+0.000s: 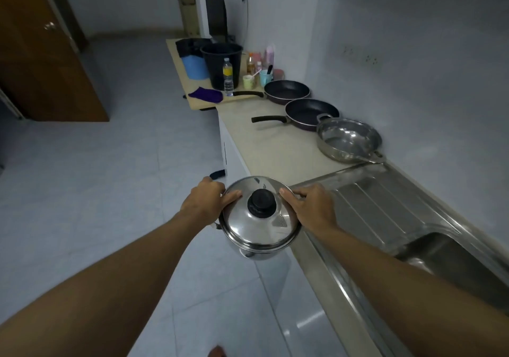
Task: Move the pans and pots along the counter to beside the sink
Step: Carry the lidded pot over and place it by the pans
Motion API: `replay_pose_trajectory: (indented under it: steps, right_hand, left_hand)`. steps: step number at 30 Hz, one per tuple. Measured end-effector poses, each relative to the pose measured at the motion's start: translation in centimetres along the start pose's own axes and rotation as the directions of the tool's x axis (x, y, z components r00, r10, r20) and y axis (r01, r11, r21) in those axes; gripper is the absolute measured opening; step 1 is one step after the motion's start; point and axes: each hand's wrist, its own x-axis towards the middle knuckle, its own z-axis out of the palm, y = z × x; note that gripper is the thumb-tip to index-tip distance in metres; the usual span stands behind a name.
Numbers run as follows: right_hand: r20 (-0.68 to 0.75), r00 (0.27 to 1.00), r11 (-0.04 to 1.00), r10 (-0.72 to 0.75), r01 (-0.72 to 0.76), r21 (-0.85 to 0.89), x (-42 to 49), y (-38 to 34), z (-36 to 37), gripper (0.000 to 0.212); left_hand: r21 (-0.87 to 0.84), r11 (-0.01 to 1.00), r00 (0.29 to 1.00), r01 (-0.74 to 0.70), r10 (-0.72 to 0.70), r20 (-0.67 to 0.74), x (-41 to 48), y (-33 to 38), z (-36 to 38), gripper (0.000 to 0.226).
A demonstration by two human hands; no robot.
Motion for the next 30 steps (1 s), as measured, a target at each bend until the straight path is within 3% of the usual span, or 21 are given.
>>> replay_pose_trajectory:
  steps: [12,30]
  right_hand:
    - [-0.020,0.998,0.997,0.064,-0.064,-0.050,14.0,-7.5,9.5,0.054]
    - [0.003,0.998,0.998,0.056,-0.056,-0.018,41.2,-9.0,20.9,0.058]
  left_hand:
    - [0.037,0.997,0.997,-0.066,0.065,0.027,17.1,-8.7,-6.4,0.063]
    - [0.112,0.992,0.999,-0.052,0.053,-0.012,45.4,-13.1,-9.7,0.058]
